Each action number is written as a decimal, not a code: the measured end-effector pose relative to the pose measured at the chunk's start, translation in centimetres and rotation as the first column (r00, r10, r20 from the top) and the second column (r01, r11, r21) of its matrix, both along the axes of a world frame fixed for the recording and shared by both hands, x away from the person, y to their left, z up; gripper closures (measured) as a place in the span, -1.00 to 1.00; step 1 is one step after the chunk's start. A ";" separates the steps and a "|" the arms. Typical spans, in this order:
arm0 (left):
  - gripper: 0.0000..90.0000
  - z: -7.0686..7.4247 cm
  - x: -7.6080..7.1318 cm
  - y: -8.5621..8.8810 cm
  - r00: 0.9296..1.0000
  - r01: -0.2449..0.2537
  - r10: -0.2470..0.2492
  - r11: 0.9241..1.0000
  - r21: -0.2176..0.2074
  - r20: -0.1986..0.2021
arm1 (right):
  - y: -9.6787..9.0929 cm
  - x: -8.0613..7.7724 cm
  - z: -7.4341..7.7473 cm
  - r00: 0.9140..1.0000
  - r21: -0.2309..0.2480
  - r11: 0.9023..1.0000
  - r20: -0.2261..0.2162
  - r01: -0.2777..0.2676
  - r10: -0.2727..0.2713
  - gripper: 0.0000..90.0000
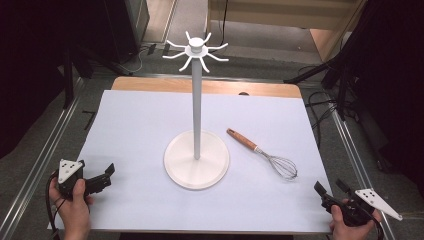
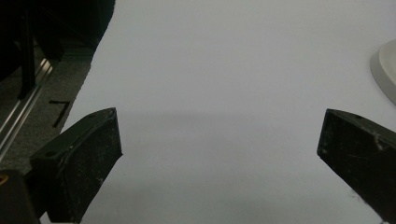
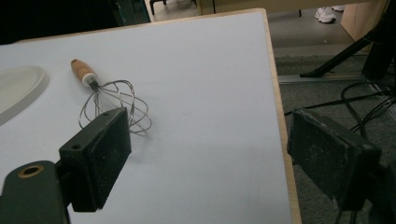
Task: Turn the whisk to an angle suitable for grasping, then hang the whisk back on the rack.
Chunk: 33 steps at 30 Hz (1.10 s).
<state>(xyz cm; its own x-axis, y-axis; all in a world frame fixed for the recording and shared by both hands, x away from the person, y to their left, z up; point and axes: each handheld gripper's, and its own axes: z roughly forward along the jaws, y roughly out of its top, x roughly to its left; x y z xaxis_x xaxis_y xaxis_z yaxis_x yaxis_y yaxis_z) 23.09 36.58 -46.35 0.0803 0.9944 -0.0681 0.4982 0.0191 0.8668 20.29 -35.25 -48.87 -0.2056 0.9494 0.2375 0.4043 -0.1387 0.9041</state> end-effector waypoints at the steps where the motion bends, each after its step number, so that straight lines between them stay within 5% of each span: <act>1: -0.99 0.0 0.0 0.0 1.000 0.000 0.000 1.000 0.001 -0.001 | 0.1 0.0 0.1 1.000 -0.012 1.000 0.000 -0.005 0.005 -0.68; 9: -0.99 0.0 0.0 0.1 1.000 0.004 -0.004 1.000 -0.003 -0.002 | 0.3 0.3 0.5 1.000 -0.024 1.000 -0.005 -0.003 0.003 -0.63; 13: -0.99 0.0 0.0 0.1 1.000 0.004 -0.004 1.000 -0.009 -0.001 | 0.9 0.7 0.7 0.998 -0.075 0.997 -0.045 0.029 -0.032 -0.54; 19: -0.99 0.0 -0.1 0.2 1.000 0.006 -0.005 1.000 -0.014 0.004 | 1.3 1.1 1.0 0.999 -0.081 0.996 -0.043 -0.023 0.020 -0.43; 24: -0.99 0.0 -0.1 0.2 1.000 0.006 -0.006 1.000 -0.013 0.004 | 2.3 1.6 1.9 0.997 -0.183 0.983 -0.075 -0.024 0.011 -0.19; 26: -0.99 0.0 -0.1 0.1 1.000 0.004 -0.004 1.000 -0.014 0.005 | 2.6 2.4 2.1 0.991 -0.190 0.977 -0.108 -0.093 0.074 -0.18; 30: -0.99 0.0 -0.1 0.1 1.000 0.007 -0.007 1.000 -0.010 0.004 | 3.0 2.9 2.4 0.989 -0.213 0.971 -0.118 -0.107 0.083 -0.20; 32: -0.99 0.0 0.0 0.1 1.000 0.007 -0.007 1.000 -0.009 0.001 | 3.2 3.1 2.6 0.986 -0.191 0.973 -0.122 -0.132 0.110 -0.15; 33: -0.99 0.0 0.0 0.1 1.000 0.007 -0.007 1.000 -0.009 0.002 | 3.2 3.2 2.7 0.978 -0.152 0.972 -0.139 -0.178 0.157 -0.15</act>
<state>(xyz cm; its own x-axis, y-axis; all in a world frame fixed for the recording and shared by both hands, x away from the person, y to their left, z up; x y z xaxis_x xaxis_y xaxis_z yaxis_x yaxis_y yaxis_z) 23.04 36.71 -46.33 0.0878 0.9932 -0.0768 0.4971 0.0231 0.8674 23.51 -32.08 -46.17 -0.3434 0.9319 0.1166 0.5205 0.0855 0.8496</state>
